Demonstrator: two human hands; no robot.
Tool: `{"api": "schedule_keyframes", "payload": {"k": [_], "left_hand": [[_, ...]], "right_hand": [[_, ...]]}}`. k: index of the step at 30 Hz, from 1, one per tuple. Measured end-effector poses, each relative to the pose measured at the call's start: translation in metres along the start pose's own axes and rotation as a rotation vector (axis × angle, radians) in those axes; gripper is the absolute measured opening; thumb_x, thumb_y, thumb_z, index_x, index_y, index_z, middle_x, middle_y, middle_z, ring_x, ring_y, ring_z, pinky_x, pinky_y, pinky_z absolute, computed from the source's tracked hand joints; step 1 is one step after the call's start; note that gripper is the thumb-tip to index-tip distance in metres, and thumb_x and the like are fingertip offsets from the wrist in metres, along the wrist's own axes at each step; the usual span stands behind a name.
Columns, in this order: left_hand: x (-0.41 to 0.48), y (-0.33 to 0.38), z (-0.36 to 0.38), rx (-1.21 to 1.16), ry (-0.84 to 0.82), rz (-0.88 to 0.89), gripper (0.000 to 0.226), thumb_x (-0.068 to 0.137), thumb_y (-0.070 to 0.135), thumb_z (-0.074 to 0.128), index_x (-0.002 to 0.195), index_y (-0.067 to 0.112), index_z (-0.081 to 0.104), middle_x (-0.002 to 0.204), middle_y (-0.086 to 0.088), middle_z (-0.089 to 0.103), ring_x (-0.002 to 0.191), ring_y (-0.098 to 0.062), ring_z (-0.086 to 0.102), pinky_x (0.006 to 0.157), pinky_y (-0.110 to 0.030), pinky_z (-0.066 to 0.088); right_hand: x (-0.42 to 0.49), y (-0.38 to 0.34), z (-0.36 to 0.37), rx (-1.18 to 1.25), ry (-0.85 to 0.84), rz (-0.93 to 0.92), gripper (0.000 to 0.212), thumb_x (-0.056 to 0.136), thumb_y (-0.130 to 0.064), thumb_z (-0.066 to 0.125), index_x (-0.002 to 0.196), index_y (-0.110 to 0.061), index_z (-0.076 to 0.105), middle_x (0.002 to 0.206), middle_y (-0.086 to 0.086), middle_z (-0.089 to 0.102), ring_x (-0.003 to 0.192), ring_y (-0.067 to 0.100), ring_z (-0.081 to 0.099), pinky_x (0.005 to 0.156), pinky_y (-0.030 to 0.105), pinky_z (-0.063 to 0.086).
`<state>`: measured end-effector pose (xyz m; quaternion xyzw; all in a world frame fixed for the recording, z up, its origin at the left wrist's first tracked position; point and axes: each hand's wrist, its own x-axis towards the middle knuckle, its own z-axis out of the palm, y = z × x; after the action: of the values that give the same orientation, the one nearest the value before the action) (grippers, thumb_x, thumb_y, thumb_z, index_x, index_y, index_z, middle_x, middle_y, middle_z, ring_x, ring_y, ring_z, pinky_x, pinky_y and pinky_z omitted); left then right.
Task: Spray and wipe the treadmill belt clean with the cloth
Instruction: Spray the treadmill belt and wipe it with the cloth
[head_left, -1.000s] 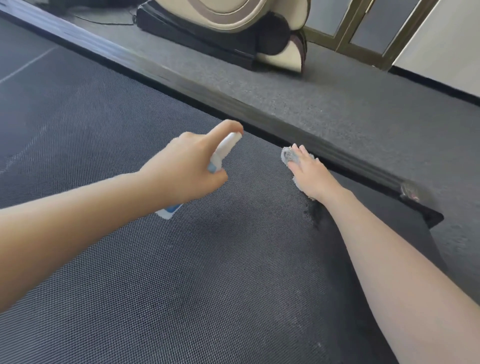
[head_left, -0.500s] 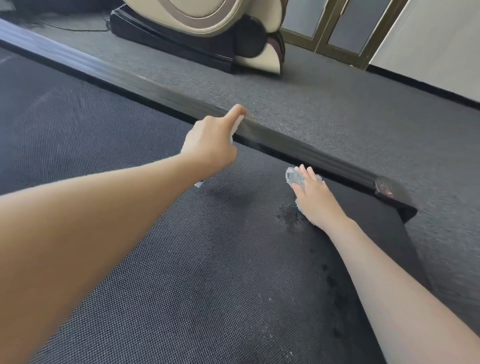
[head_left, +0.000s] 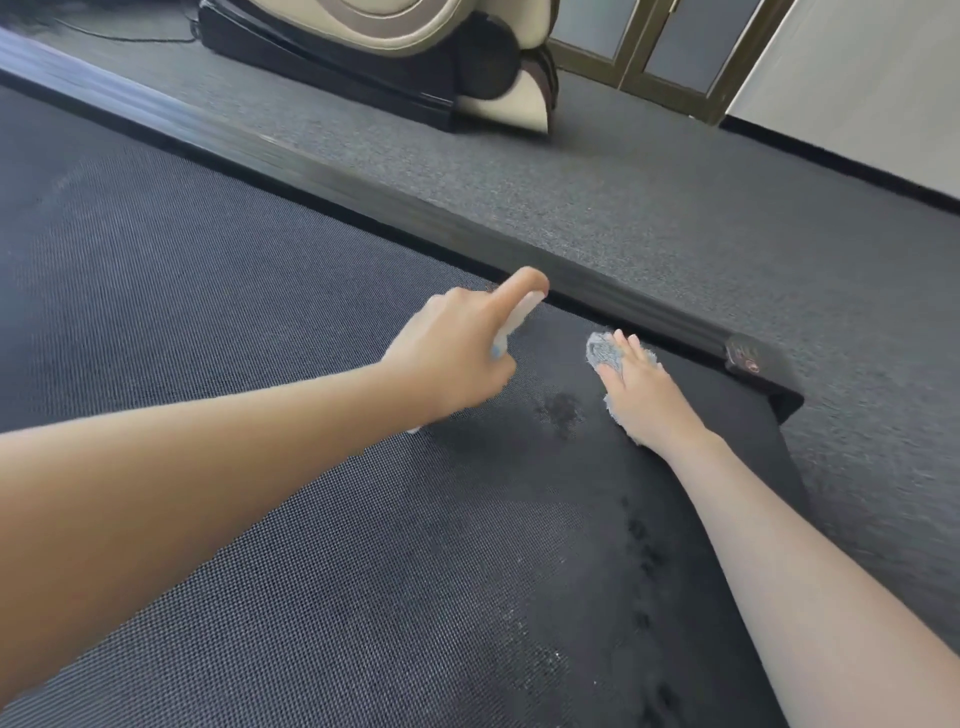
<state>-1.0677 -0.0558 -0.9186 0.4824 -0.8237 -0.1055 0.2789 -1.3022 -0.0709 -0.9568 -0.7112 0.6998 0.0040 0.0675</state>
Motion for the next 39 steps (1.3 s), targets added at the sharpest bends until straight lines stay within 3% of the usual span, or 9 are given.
{"api": "schedule_keyframes", "payload": {"k": [3, 7, 11, 14, 19, 23, 26, 34, 39], "left_hand": [[0.004, 0.007, 0.003, 0.011, -0.071, -0.032, 0.052, 0.078, 0.010, 0.052, 0.123, 0.030, 0.034, 0.068, 0.004, 0.047, 0.065, -0.028, 0.052, 0.056, -0.035, 0.045], [0.018, 0.015, 0.005, 0.048, -0.083, -0.061, 0.053, 0.080, 0.010, 0.052, 0.127, 0.026, 0.032, 0.080, -0.004, 0.050, 0.069, -0.030, 0.051, 0.053, -0.033, 0.040], [0.043, 0.028, 0.014, 0.097, -0.039, -0.068, 0.051, 0.080, 0.003, 0.051, 0.125, 0.019, 0.033, 0.074, -0.001, 0.047, 0.067, -0.030, 0.048, 0.047, -0.029, 0.030], [0.060, 0.040, 0.026, 0.092, 0.029, -0.079, 0.051, 0.081, 0.001, 0.050, 0.126, 0.020, 0.034, 0.080, -0.005, 0.052, 0.069, -0.030, 0.045, 0.051, -0.031, 0.030], [0.065, 0.060, 0.047, -0.004, 0.108, -0.112, 0.051, 0.080, 0.001, 0.048, 0.125, 0.023, 0.039, 0.062, 0.002, 0.038, 0.057, -0.024, 0.040, 0.052, -0.031, 0.031], [0.059, 0.059, 0.037, -0.051, -0.017, -0.102, 0.056, 0.080, 0.007, 0.053, 0.130, 0.026, 0.037, 0.068, 0.001, 0.038, 0.071, -0.032, 0.048, 0.058, -0.036, 0.041], [0.044, 0.046, 0.020, -0.022, -0.074, -0.068, 0.054, 0.079, 0.010, 0.054, 0.128, 0.026, 0.036, 0.068, -0.002, 0.041, 0.062, -0.026, 0.047, 0.056, -0.036, 0.046], [-0.021, 0.030, -0.004, 0.027, 0.000, -0.011, 0.053, 0.080, 0.015, 0.054, 0.128, 0.032, 0.038, 0.060, 0.005, 0.041, 0.066, -0.031, 0.048, 0.062, -0.040, 0.048], [-0.062, 0.050, -0.021, -0.048, -0.245, 0.126, 0.053, 0.078, 0.015, 0.054, 0.122, 0.036, 0.033, 0.067, 0.000, 0.052, 0.064, -0.028, 0.052, 0.065, -0.043, 0.053]], "right_hand": [[-0.016, 0.018, -0.004, 0.111, -0.034, 0.096, 0.050, 0.103, -0.022, 0.022, 0.150, -0.012, 0.009, 0.159, -0.002, -0.002, 0.146, 0.014, -0.005, 0.116, 0.035, 0.001], [-0.038, 0.034, -0.003, 0.194, -0.028, 0.159, 0.050, 0.103, -0.029, 0.020, 0.151, -0.018, 0.007, 0.158, -0.007, 0.000, 0.145, 0.007, -0.005, 0.116, 0.032, -0.001], [-0.059, 0.042, -0.004, 0.209, -0.032, 0.182, 0.050, 0.104, -0.029, 0.022, 0.151, -0.019, 0.005, 0.158, -0.007, 0.000, 0.145, 0.011, -0.003, 0.115, 0.029, 0.000], [-0.075, 0.052, -0.003, 0.221, -0.024, 0.204, 0.051, 0.104, -0.029, 0.024, 0.151, -0.019, 0.004, 0.158, -0.007, -0.001, 0.146, 0.014, -0.002, 0.114, 0.028, 0.001], [-0.089, 0.060, 0.001, 0.229, 0.011, 0.224, 0.051, 0.104, -0.028, 0.026, 0.151, -0.019, 0.008, 0.159, -0.006, 0.001, 0.146, 0.014, -0.001, 0.114, 0.030, 0.002], [-0.088, 0.059, 0.003, 0.244, 0.040, 0.235, 0.050, 0.104, -0.030, 0.026, 0.150, -0.020, 0.010, 0.159, -0.006, 0.004, 0.146, 0.014, 0.002, 0.115, 0.031, 0.005], [-0.089, 0.057, 0.002, 0.232, 0.048, 0.239, 0.050, 0.104, -0.030, 0.026, 0.150, -0.020, 0.011, 0.159, -0.004, 0.004, 0.146, 0.017, 0.003, 0.115, 0.033, 0.006], [-0.094, 0.049, -0.004, 0.201, 0.016, 0.259, 0.051, 0.104, -0.028, 0.024, 0.151, -0.016, 0.009, 0.159, 0.000, 0.003, 0.146, 0.017, 0.000, 0.116, 0.034, 0.003], [-0.105, 0.044, -0.008, 0.190, -0.033, 0.261, 0.051, 0.104, -0.029, 0.023, 0.151, -0.016, 0.008, 0.159, 0.000, 0.001, 0.146, 0.018, 0.000, 0.116, 0.035, 0.003]]}}
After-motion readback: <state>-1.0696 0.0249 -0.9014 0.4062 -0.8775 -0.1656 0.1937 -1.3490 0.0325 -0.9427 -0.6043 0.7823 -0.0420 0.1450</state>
